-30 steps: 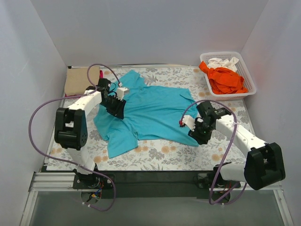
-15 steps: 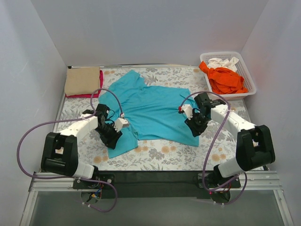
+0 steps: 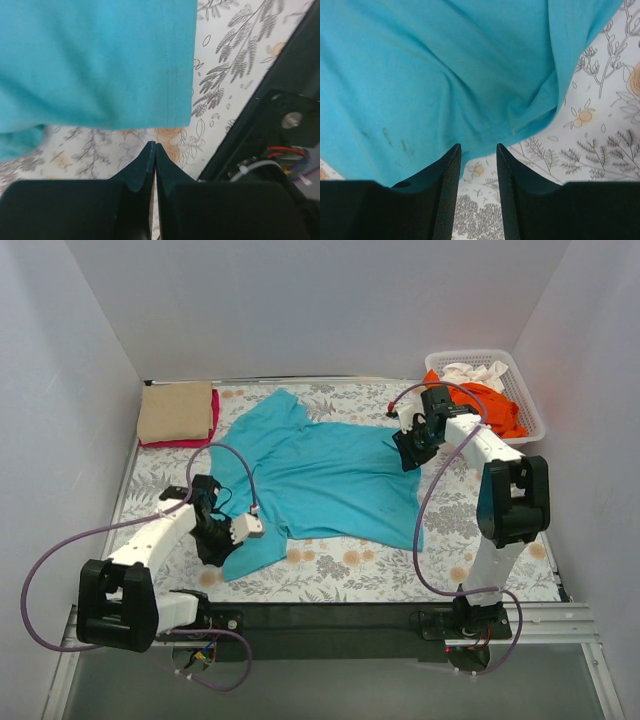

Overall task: Fold and stack the t-shirts
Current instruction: Flatten the tshirt out

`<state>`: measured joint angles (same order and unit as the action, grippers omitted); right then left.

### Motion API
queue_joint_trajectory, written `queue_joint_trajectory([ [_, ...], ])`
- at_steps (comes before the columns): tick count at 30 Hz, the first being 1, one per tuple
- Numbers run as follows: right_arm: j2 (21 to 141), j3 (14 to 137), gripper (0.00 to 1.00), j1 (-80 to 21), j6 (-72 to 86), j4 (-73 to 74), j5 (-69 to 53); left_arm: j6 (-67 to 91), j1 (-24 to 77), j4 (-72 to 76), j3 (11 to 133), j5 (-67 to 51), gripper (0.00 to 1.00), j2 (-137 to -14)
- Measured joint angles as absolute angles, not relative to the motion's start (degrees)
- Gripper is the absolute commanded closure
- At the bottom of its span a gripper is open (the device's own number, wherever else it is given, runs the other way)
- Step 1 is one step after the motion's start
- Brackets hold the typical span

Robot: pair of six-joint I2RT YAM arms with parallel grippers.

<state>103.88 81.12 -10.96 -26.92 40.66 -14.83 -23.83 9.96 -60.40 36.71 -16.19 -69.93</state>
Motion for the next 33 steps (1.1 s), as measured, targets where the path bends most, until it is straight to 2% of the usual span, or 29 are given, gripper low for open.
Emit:
queue_joint_trajectory([
  [2, 106.63, 82.21, 0.61, -11.00, -26.96, 39.57, -14.74, -24.67, 8.82, -65.19, 41.58, -17.98, 0.92, -70.67],
  [4, 108.12, 82.30, 0.61, -11.05, -27.14, 38.54, -14.66, -22.48, 7.94, -67.51, 49.82, -21.32, 0.84, -73.63],
  [7, 109.80, 82.63, 0.63, -11.05, -27.46, 37.15, -14.52, -16.84, 7.53, -65.21, 62.87, -26.02, 0.80, -81.95],
  [9, 110.96, 83.00, 0.64, -11.11, -27.90, 36.45, -14.39, -12.29, 7.42, -60.20, 66.00, -27.05, 0.80, -87.24],
  [16, 112.86, 78.46, 0.66, -11.86, -32.49, 33.98, -13.63, -5.52, 7.27, -48.86, 58.54, -22.33, 0.82, -98.17],
  [22, 107.35, 70.50, 0.68, -12.56, -37.71, 30.26, -13.69, -9.34, 7.03, -51.37, 50.96, -20.75, 0.85, -90.83],
  [27, 102.00, 64.73, 0.68, -13.50, -42.96, 34.50, -14.35, -15.75, 7.25, -62.96, 45.43, -20.34, 0.88, -82.28],
  [30, 99.92, 65.36, 0.62, -13.76, -43.57, 39.81, -15.66, -17.10, 7.20, -69.93, 49.06, -22.44, 0.83, -78.46],
  [33, 98.80, 70.98, 0.58, -13.10, -40.71, 42.41, -16.88, -13.98, 6.44, -71.68, 62.61, -26.63, 0.76, -83.22],
])
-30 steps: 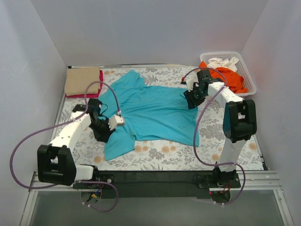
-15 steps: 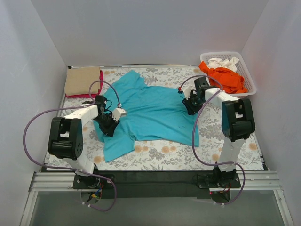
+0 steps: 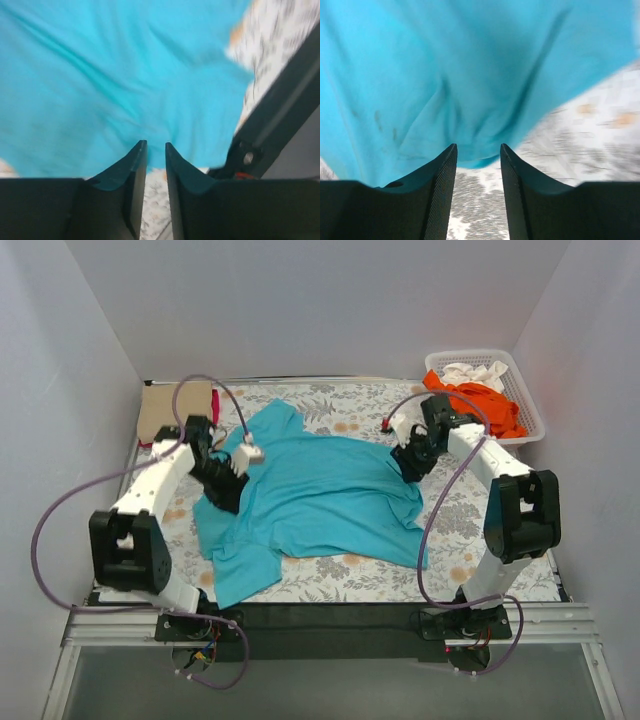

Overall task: Fold and stack the t-shirts
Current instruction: Flatten the tshirt out

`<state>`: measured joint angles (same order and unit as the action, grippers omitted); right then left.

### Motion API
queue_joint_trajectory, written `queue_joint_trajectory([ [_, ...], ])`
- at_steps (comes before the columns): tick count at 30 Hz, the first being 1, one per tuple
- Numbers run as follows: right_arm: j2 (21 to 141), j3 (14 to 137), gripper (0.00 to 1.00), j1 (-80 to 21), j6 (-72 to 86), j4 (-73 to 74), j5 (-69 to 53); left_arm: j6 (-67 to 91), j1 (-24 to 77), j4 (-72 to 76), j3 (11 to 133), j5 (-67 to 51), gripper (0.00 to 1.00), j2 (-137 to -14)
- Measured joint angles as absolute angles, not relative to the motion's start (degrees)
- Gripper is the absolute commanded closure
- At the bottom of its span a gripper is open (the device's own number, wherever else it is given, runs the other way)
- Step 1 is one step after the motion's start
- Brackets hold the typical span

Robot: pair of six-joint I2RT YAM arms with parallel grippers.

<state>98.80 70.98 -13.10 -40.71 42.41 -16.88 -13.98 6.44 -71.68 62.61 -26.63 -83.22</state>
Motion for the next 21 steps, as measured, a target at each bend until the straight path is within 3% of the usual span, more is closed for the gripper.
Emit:
queue_joint_trajectory([
  [3, 99.77, 80.31, 0.56, -11.92, -36.27, 41.21, -16.38, -7.07, 4.29, -69.30, 82.02, -31.09, 0.66, -95.94],
  [4, 100.53, 83.15, 0.48, -11.66, -34.83, 40.23, -16.01, -4.25, 3.46, -66.72, 88.68, -32.27, 0.65, -101.08],
  [7, 103.94, 89.03, 0.36, -11.11, -31.27, 37.60, -14.87, 3.86, 1.34, -60.14, 105.54, -33.01, 0.63, -114.85],
  [10, 109.54, 92.55, 0.36, -11.07, -28.01, 36.91, -14.33, 9.56, 0.05, -56.82, 116.60, -31.90, 0.63, -124.92],
  [15, 116.51, 93.10, 0.44, -11.97, -24.69, 36.36, -12.91, 15.00, -0.30, -53.17, 119.87, -28.77, 0.63, -131.09],
  [21, 118.83, 93.10, 0.55, -13.82, -22.13, 35.46, -10.28, 18.63, -0.14, -48.34, 114.43, -27.73, 0.63, -130.10],
])
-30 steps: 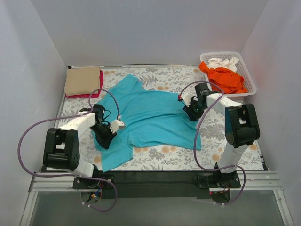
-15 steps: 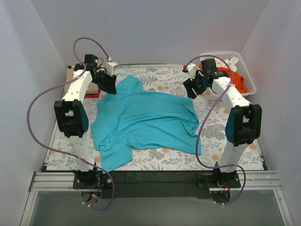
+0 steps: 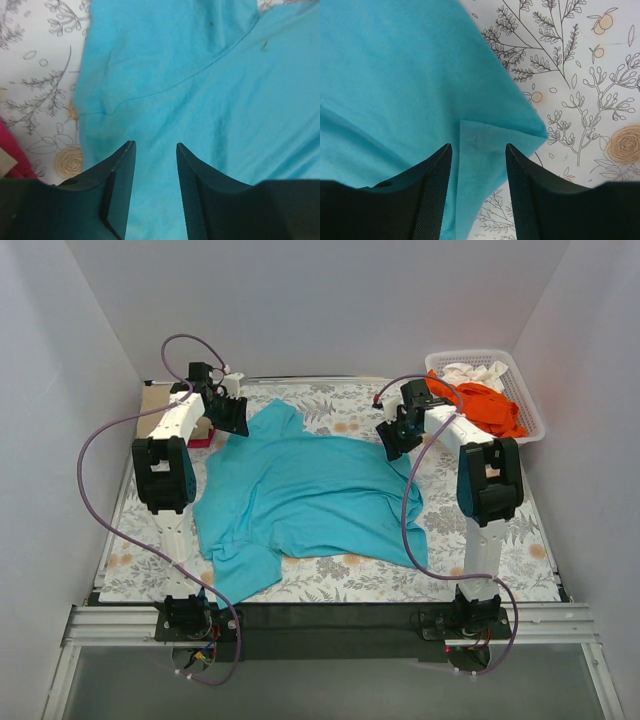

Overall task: Fold and stack the t-shirts
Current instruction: Flatten the tshirt out

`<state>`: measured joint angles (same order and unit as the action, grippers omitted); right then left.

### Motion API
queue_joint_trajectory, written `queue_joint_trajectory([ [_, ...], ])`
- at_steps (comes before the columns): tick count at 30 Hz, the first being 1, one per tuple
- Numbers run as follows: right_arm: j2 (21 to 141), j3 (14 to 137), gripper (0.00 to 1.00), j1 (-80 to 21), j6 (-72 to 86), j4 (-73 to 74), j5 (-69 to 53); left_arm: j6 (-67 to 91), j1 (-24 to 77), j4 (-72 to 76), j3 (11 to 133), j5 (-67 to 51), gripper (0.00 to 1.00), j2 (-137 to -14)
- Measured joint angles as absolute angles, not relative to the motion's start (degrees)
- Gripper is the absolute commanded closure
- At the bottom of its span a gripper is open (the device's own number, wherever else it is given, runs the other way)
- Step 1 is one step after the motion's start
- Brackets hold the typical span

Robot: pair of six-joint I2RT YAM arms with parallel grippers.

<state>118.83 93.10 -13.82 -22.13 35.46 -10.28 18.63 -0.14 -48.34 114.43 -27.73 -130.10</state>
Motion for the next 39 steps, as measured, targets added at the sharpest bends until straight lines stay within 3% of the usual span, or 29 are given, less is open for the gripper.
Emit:
queue_joint_trajectory([
  [12, 123.00, 94.08, 0.60, -14.96, -20.69, 34.09, -8.91, 19.31, -0.12, -43.62, 102.54, -23.97, 0.64, -129.25],
  [16, 123.68, 95.02, 0.48, -15.49, -20.36, 33.82, -8.56, 19.29, -0.10, -42.83, 102.02, -23.42, 0.64, -129.01],
  [21, 123.98, 95.46, 0.45, -15.77, -20.03, 33.56, -8.49, 19.29, -0.10, -42.39, 101.67, -23.11, 0.64, -128.88],
  [34, 124.16, 95.46, 0.86, -14.98, -20.56, 32.82, -7.31, 18.63, 0.05, -41.34, 100.68, -22.02, 0.64, -128.44],
  [37, 124.16, 95.46, 0.88, -14.00, -21.17, 32.86, -7.20, 18.44, 0.21, -41.12, 100.44, -21.43, 0.64, -128.33],
  [39, 124.14, 95.59, 0.83, -13.08, -21.39, 33.26, -7.20, 18.37, 0.23, -41.06, 100.36, -21.19, 0.64, -128.27],
])
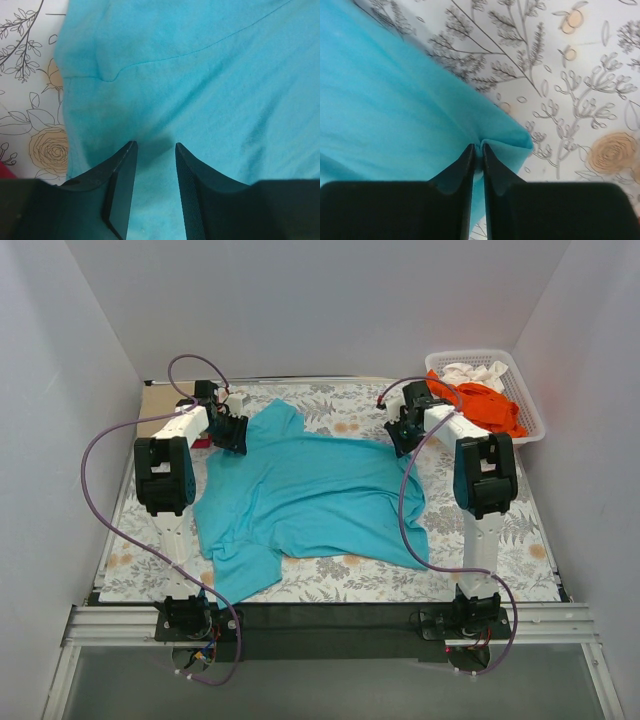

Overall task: Fold and stack the t-shirts
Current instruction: Flatten the tshirt out

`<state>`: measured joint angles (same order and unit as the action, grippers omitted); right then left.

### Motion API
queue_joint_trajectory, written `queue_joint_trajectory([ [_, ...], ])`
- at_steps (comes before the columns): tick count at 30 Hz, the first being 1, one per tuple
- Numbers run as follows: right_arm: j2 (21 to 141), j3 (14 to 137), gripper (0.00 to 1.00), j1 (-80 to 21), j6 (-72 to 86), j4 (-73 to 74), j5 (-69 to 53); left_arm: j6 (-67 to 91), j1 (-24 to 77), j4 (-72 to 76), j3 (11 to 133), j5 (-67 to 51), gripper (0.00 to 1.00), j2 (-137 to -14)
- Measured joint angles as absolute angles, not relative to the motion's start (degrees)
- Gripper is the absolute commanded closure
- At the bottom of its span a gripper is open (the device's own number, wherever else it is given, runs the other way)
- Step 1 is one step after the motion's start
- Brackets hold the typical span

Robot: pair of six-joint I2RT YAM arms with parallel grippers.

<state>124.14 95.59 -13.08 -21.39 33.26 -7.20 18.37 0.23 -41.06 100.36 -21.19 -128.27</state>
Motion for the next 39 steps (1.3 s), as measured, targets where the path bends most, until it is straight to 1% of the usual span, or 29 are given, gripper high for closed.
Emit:
queue_joint_trajectory([
  [1, 124.11, 95.77, 0.78, -12.58, -21.69, 33.58, -7.20, 18.37, 0.23, -40.99, 100.29, -21.15, 0.64, -128.25],
  [2, 124.07, 95.85, 0.77, -12.16, -22.06, 33.78, -7.07, 18.37, 0.25, -40.91, 100.22, -21.12, 0.64, -128.20],
  [4, 123.63, 95.85, 0.73, -11.49, -23.16, 34.30, -6.63, 18.35, 0.25, -40.86, 100.16, -21.06, 0.64, -128.18],
  [6, 123.07, 95.85, 0.73, -10.90, -24.32, 34.63, -5.96, 18.35, 0.25, -40.88, 100.16, -20.99, 0.64, -128.18],
  [7, 122.76, 95.85, 0.83, -10.55, -24.86, 34.63, -5.63, 18.35, 0.27, -40.88, 100.16, -20.95, 0.65, -128.18],
  [8, 122.58, 95.90, 0.88, -10.26, -25.78, 34.63, -5.23, 18.33, 0.30, -40.88, 100.16, -20.93, 0.65, -128.18],
  [9, 122.48, 96.03, 0.91, -10.04, -26.22, 34.65, -5.04, 18.28, 0.32, -40.88, 100.16, -20.86, 0.65, -128.18],
  [10, 122.48, 96.23, 0.98, -9.87, -26.28, 34.81, -4.82, 18.22, 0.34, -40.88, 100.16, -20.80, 0.65, -128.16],
  [14, 122.48, 96.60, 0.99, -9.37, -27.49, 35.20, -4.54, 17.96, 0.36, -40.93, 100.22, -20.78, 0.66, -128.16],
  [20, 122.39, 96.64, 0.99, -8.99, -28.88, 35.97, -4.58, 18.81, -0.62, -42.37, 102.85, -22.81, 0.60, -128.70],
  [26, 121.34, 96.77, 0.99, -8.97, -29.76, 36.51, -4.78, 21.26, -1.41, -42.13, 119.87, -23.42, 0.53, -134.50],
  [27, 121.14, 96.99, 0.99, -8.97, -30.02, 36.71, -4.75, 21.54, -1.48, -41.54, 122.02, -23.40, 0.50, -135.33],
  [29, 120.68, 97.34, 0.99, -8.97, -30.44, 37.06, -4.69, 21.91, -1.50, -40.56, 125.25, -23.44, 0.49, -136.94],
  [33, 119.81, 97.89, 0.99, -8.97, -30.94, 37.58, -4.67, 22.46, -1.50, -38.24, 126.72, -23.79, 0.47, -140.31],
  [34, 119.72, 98.10, 0.99, -8.97, -31.11, 37.78, -4.64, 22.90, -1.50, -37.39, 126.52, -24.60, 0.44, -141.23],
  [39, 119.59, 99.61, 0.99, -8.97, -31.70, 38.76, -4.64, 24.53, -0.95, -33.50, 123.96, -26.79, 0.41, -143.65],
])
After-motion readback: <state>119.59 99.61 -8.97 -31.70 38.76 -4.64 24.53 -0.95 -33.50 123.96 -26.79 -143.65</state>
